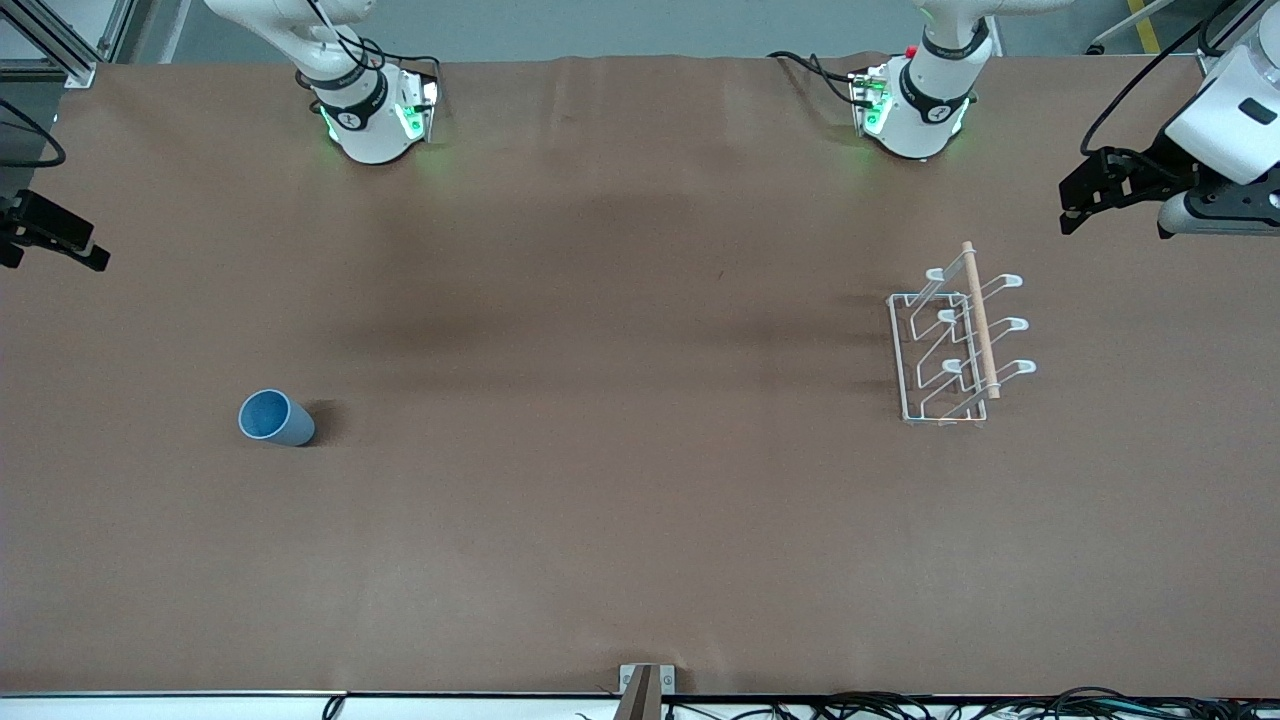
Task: Hang cup on cup holder
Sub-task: 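Move the right gripper toward the light blue cup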
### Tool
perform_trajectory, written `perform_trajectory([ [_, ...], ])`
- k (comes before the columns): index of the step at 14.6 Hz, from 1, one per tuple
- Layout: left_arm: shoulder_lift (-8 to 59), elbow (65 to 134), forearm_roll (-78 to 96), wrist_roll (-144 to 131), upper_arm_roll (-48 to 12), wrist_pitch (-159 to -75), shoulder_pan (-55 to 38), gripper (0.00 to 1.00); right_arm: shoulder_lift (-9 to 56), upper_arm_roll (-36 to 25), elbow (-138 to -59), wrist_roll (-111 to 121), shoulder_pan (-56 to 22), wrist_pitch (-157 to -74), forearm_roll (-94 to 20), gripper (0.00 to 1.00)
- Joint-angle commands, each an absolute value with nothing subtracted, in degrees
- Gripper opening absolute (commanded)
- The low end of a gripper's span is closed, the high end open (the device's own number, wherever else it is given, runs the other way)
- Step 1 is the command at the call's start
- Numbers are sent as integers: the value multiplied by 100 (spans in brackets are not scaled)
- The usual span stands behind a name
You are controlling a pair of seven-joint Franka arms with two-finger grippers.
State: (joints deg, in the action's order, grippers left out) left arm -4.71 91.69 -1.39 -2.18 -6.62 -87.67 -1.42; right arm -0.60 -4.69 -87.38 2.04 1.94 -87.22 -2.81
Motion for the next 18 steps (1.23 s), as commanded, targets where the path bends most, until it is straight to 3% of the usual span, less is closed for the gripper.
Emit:
perform_trajectory([
  [1, -378, 9009, -220, -105, -668, -8728, -132, 100, -9, -413, -8675, 176, 194, -8657, -62, 100],
  [14, -308, 8815, -158, 0, -668, -8692, -123, 100, 105, -413, -8780, 185, 229, -8736, -105, 100],
  [18, -308, 8807, -150, 0, -668, -8692, -132, 100, 149, -404, -9595, 185, 343, -9657, -149, 100],
])
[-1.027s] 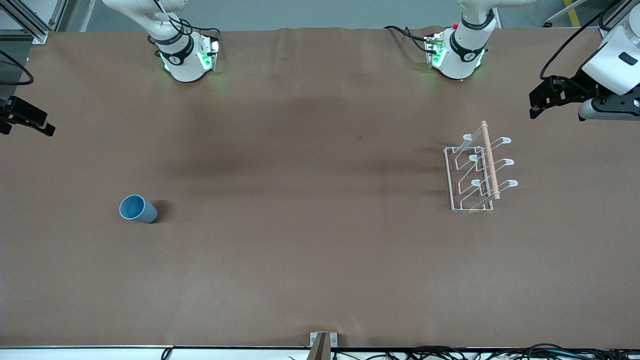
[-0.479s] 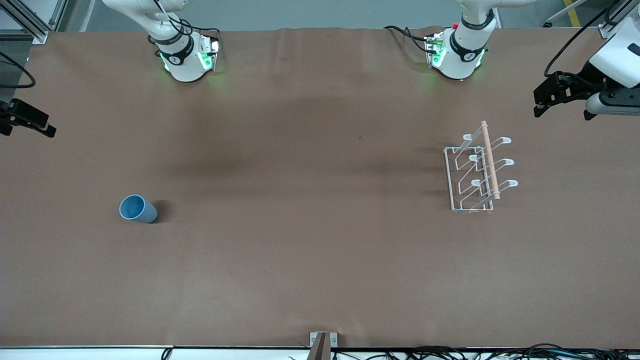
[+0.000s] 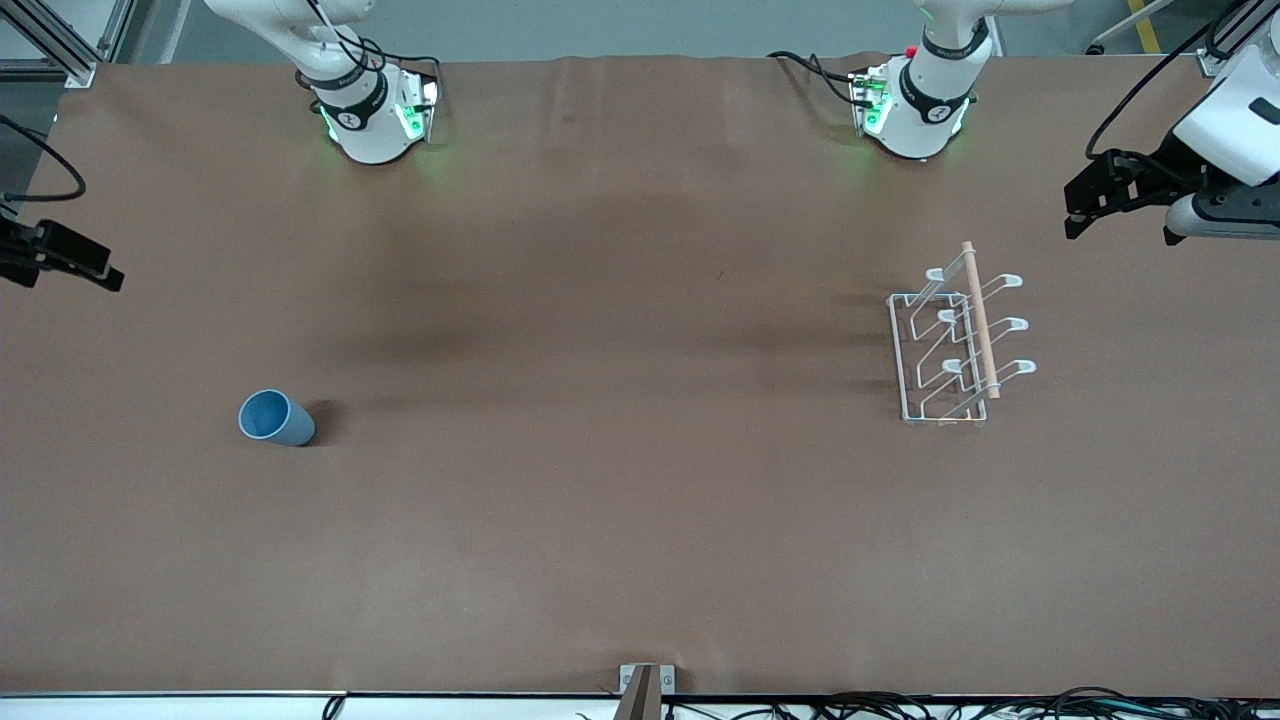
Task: Hang cup on cup holder
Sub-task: 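Move the right gripper toward the light blue cup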
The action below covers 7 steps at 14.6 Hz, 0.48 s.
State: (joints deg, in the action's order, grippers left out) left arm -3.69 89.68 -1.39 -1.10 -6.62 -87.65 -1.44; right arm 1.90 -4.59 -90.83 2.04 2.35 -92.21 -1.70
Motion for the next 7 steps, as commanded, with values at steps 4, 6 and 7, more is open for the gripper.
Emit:
perform_trajectory([
  [4, -299, 8815, -97, -9, -668, -8701, -132, 100, 245, -404, -10720, 185, 457, -10948, -149, 100],
  [6, -290, 8815, -105, -9, -668, -8710, -132, 100, 578, -413, -10828, 185, 466, -11162, -149, 99],
  [7, -264, 8815, -114, -9, -668, -8719, -132, 100, 806, -404, -10828, 185, 501, -11345, -149, 98],
])
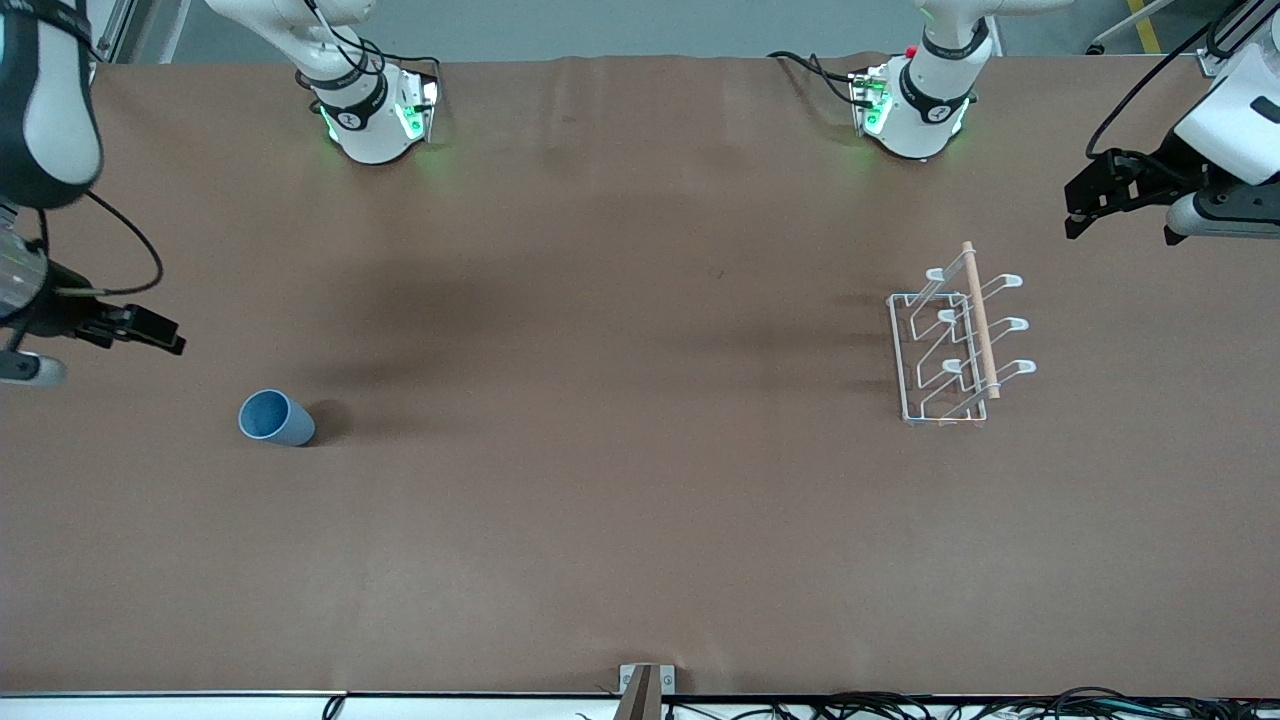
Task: Hang cup on cup holder
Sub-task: 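Grasp the light blue cup with the right gripper and lift it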
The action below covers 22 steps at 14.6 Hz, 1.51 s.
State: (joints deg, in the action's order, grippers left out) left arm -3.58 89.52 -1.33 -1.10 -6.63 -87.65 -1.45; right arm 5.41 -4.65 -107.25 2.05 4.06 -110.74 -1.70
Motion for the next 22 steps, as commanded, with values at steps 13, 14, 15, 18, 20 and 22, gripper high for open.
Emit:
perform_trajectory([
  [13, -211, 8807, -114, -35, -738, -8728, -255, 100, 2574, -360, -10872, 299, 659, -12858, -659, 83],
  [14, -211, 8807, -106, -9, -738, -8728, -255, 100, 2610, -352, -10863, 299, 659, -12858, -668, 70],
  [15, -211, 8807, -105, 0, -738, -8728, -255, 100, 2619, -352, -10855, 299, 659, -12867, -668, 48],
  [18, -211, 8807, -105, 0, -738, -8736, -264, 100, 2724, -360, -10758, 299, 668, -12858, -1001, 5],
  [20, -211, 8807, -105, 0, -738, -8736, -264, 100, 2725, -360, -10740, 334, 668, -12841, -1020, 0],
  [22, -211, 8807, -71, 0, -738, -8728, -264, 100, 2698, -360, -10661, 351, 659, -12779, -1020, 0],
])
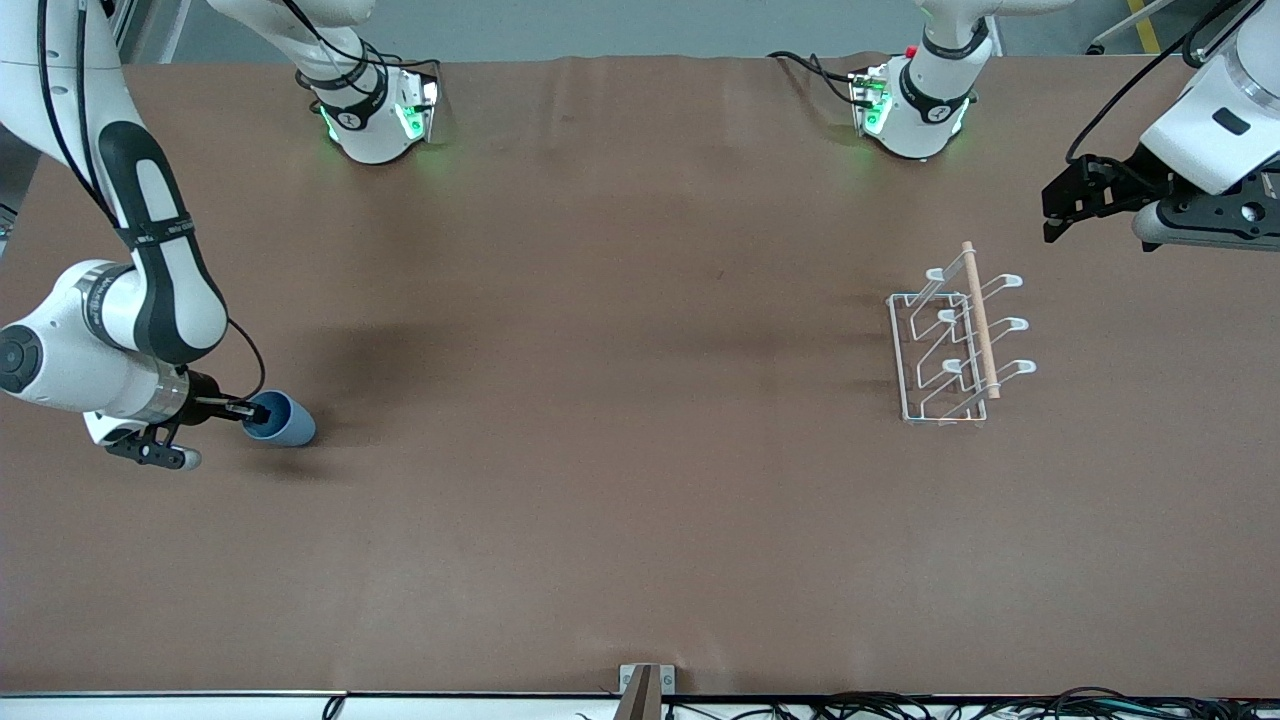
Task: Hang cup on cup holder
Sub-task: 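Grasp the light blue cup with the right gripper and lift it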
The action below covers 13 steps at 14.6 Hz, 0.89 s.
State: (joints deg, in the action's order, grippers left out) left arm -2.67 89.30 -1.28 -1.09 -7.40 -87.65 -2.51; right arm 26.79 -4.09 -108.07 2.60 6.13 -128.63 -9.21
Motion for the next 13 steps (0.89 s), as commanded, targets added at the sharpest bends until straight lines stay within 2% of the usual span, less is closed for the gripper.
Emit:
perform_trajectory([
  [1, -211, 8807, 8, 0, -738, -8728, -264, 100, 2629, -360, -10644, 404, 650, -12701, -1020, 0],
  [7, -220, 8789, 307, -79, -878, -8719, -307, 100, 1776, -273, -9977, 360, 326, -10742, -1159, 0],
  [10, -202, 8605, 343, -105, -1019, -8692, -325, 100, 1653, -194, -9555, 334, 255, -9803, -2290, 0],
  [13, -228, 8596, 299, -53, -1405, -8657, -299, 100, 1608, -150, -9326, 325, 150, -9239, -3293, 1],
])
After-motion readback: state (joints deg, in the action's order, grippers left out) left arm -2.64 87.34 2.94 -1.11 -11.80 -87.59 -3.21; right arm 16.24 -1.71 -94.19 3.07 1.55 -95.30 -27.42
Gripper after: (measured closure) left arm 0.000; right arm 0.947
